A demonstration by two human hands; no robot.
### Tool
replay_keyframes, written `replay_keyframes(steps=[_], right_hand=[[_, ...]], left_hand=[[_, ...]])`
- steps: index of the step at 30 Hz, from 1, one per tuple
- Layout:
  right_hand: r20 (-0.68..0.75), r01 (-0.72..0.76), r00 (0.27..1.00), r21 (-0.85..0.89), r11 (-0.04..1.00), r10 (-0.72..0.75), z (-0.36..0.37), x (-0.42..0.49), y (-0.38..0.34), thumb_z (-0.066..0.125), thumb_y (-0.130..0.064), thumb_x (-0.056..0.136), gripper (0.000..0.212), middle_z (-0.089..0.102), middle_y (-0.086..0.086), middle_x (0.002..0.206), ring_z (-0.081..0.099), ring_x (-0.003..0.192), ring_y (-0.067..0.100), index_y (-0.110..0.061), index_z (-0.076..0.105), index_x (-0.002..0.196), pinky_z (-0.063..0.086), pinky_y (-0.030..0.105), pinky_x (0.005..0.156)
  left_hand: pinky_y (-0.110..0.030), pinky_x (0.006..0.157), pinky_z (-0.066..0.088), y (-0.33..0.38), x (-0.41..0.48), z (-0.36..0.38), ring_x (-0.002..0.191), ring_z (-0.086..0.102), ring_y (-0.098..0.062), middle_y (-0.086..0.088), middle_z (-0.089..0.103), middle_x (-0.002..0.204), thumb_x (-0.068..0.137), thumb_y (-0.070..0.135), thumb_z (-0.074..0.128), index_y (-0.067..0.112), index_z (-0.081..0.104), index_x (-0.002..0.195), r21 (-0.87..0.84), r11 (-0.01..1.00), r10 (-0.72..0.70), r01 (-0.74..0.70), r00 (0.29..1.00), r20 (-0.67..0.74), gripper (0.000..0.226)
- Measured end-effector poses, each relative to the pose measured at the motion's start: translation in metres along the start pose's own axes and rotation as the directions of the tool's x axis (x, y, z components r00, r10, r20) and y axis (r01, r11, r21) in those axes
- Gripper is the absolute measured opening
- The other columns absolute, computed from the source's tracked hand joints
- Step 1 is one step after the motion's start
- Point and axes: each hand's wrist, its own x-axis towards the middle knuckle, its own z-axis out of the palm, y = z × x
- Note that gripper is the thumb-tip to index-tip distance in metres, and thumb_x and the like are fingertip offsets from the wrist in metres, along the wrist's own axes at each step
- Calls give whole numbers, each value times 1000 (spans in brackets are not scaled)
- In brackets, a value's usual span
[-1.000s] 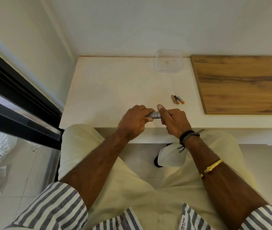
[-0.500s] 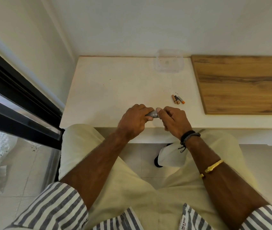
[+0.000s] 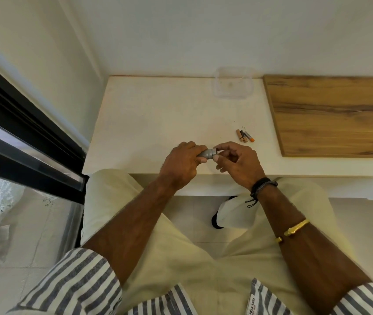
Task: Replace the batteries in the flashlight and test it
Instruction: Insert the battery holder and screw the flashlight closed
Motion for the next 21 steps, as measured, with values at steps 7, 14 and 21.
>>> replay_keyframes(steps=[7, 14, 21], right_hand=[[-80, -82, 994, -158, 984, 70, 4, -2, -5, 52, -47, 102, 48, 59, -5, 51, 60, 46, 19, -17, 62, 66, 54, 34, 53], [10, -50, 999, 21, 999, 50, 0, -1, -2, 69, -38, 95, 30, 75, 0, 97, 75, 67, 14, -18, 66, 117, 63, 30, 62], [13, 28, 1000, -42, 999, -27, 0, -1, 0, 74, -16, 92, 24, 77, 1, 90, 75, 73, 14, -14, 70, 116, 64, 33, 69]], left_hand=[[-33, 76, 45, 6, 0, 3, 86, 51, -18, -5, 67, 100, 99, 26, 53, 16, 63, 120, 5, 996, 89, -89, 996, -8, 25], [-33, 76, 45, 3, 0, 1, 90, 53, -19, -5, 66, 103, 99, 24, 52, 17, 63, 122, -20, 999, 33, -33, 999, -30, 26], [-35, 75, 46, 1, 0, 0, 86, 51, -18, -4, 65, 98, 100, 24, 50, 17, 63, 120, -8, 1000, 24, -24, 1000, -11, 25]])
